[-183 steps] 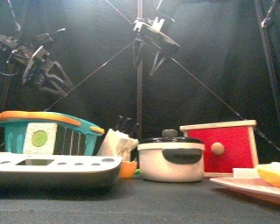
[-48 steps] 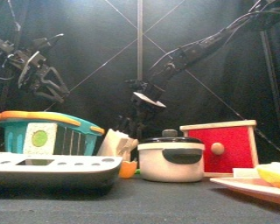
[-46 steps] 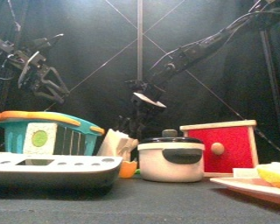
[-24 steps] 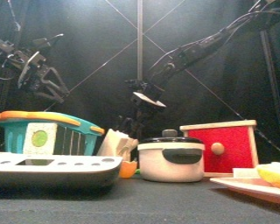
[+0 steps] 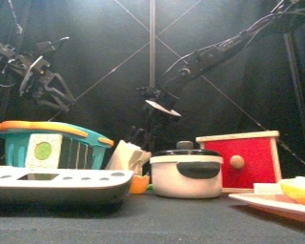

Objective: Grab pairing knife

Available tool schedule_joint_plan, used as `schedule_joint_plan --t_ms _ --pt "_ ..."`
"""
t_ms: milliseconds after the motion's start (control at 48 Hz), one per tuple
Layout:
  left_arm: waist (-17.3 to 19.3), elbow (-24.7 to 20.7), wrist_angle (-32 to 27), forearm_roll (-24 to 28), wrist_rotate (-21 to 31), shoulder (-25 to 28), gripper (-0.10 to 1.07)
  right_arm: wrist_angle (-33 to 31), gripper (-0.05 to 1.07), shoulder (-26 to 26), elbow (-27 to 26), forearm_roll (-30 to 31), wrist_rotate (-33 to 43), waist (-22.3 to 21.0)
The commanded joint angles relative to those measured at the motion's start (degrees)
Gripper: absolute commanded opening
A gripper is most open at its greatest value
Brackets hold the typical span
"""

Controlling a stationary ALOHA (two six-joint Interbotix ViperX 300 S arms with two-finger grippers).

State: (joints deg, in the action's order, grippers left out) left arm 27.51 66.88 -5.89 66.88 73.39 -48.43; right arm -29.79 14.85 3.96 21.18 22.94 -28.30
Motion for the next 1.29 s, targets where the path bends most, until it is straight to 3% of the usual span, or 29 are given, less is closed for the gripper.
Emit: schedule_joint_plan --t_ms 0,438,1271 --pt "0.09 -0.88 0.18 0.18 -0.09 0.18 0.89 -0.97 0.46 -1.49 -1.41 -0.18 0.35 0.53" --pt "0.00 -0.79 0.18 0.18 -0.09 0.09 0.89 -1.93 0.45 -2.72 -2.64 -0.44 3.96 2.99" --pt "0.00 -0.62 0.18 -0.44 -0.09 0.09 0.89 -3.34 0.45 -3.16 -2.02 -0.35 4.13 3.25"
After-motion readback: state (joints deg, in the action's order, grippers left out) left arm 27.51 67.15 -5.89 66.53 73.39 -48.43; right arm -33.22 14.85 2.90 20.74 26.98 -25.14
